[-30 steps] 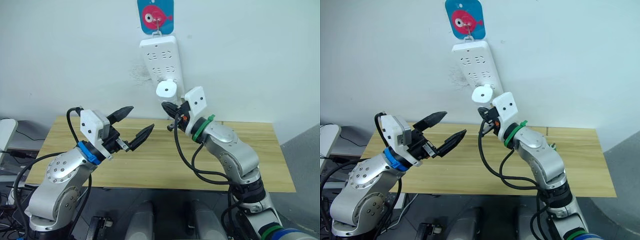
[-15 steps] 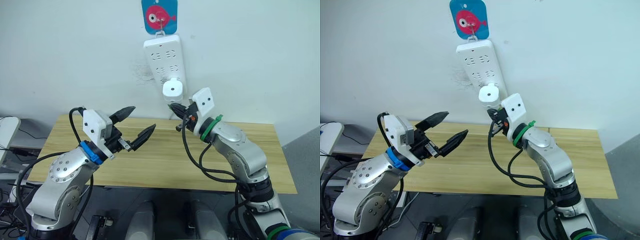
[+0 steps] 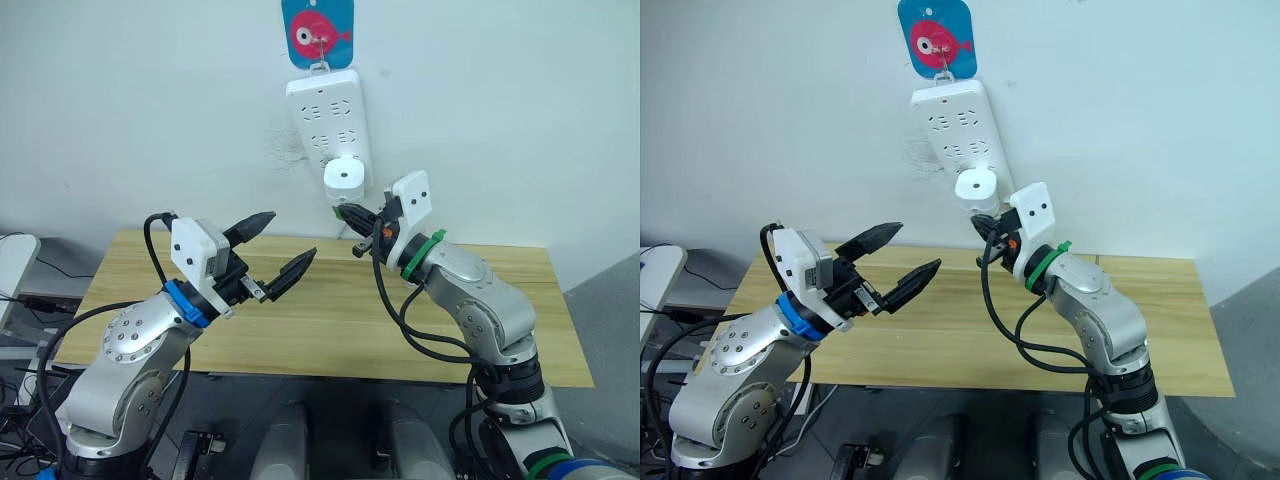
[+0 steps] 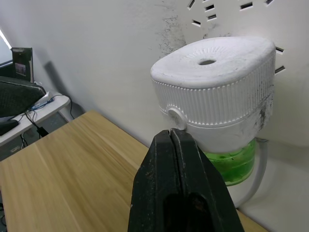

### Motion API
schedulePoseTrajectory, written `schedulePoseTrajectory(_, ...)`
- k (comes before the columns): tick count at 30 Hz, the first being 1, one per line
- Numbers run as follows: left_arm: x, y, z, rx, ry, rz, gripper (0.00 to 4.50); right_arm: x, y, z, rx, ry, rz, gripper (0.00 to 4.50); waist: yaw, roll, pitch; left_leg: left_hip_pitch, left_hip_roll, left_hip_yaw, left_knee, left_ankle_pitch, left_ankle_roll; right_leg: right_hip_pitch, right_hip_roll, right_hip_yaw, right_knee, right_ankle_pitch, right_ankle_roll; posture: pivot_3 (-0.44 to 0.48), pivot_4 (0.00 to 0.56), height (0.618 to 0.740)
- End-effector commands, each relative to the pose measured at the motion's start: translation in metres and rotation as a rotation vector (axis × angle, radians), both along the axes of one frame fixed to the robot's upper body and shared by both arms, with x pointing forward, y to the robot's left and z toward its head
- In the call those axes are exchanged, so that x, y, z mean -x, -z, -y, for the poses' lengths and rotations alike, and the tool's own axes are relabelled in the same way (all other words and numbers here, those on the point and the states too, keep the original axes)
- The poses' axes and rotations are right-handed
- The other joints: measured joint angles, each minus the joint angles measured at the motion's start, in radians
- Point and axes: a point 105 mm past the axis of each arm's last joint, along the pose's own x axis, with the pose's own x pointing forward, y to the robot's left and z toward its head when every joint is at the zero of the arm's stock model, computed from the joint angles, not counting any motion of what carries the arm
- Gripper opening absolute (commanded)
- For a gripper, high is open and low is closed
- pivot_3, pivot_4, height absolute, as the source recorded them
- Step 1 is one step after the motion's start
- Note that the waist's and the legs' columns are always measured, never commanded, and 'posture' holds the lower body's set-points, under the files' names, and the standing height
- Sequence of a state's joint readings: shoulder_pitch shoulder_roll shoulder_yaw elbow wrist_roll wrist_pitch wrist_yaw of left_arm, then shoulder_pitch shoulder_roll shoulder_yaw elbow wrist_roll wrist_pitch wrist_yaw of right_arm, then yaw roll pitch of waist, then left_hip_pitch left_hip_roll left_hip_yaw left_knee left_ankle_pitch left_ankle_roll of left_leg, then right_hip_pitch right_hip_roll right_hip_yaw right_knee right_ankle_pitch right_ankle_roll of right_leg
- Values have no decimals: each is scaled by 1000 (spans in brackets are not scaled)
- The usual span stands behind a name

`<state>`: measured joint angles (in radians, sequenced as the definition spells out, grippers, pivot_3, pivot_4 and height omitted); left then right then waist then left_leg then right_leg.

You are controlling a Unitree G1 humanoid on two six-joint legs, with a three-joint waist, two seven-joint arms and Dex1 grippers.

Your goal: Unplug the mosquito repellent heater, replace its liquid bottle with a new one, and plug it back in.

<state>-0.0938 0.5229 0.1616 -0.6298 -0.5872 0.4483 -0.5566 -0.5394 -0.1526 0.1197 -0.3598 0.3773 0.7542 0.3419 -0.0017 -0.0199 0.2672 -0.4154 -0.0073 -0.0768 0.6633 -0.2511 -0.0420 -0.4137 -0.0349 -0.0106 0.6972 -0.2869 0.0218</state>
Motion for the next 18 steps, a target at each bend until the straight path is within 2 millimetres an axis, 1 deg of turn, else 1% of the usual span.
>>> schedulePoseTrajectory(1, 5, -9, 4, -1, 15, 48, 4500, 6, -21, 7, -36, 11, 69, 14, 0, 0, 0, 0, 0, 0, 0, 0, 0, 0, 0, 0, 0, 0, 0, 79, 243, 740)
schedulePoseTrajectory(4, 5, -9, 5, -2, 16, 49, 4500, 12, -15, 1, -17, -38, 43, 14, 0, 0, 0, 0, 0, 0, 0, 0, 0, 0, 0, 0, 0, 0, 0, 78, 243, 740)
schedulePoseTrajectory(7, 5, -9, 5, -3, 18, 49, 4500, 15, -14, -1, -25, -49, 28, 14, 0, 0, 0, 0, 0, 0, 0, 0, 0, 0, 0, 0, -1, 0, 0, 77, 244, 740)
schedulePoseTrajectory(11, 5, -9, 6, -2, 19, 51, 4500, 15, -17, -4, -71, -46, 2, 14, -1, 0, 0, 0, 0, 0, -1, 0, 0, 0, 0, 0, -1, 0, 0, 77, 247, 740)
schedulePoseTrajectory(18, 5, -9, 6, -3, 17, 52, 4500, 14, -17, -4, -73, -38, -5, 14, -1, 0, 0, 0, 0, 0, -1, 0, 0, 0, 0, 0, -1, 0, 0, 79, 250, 740)
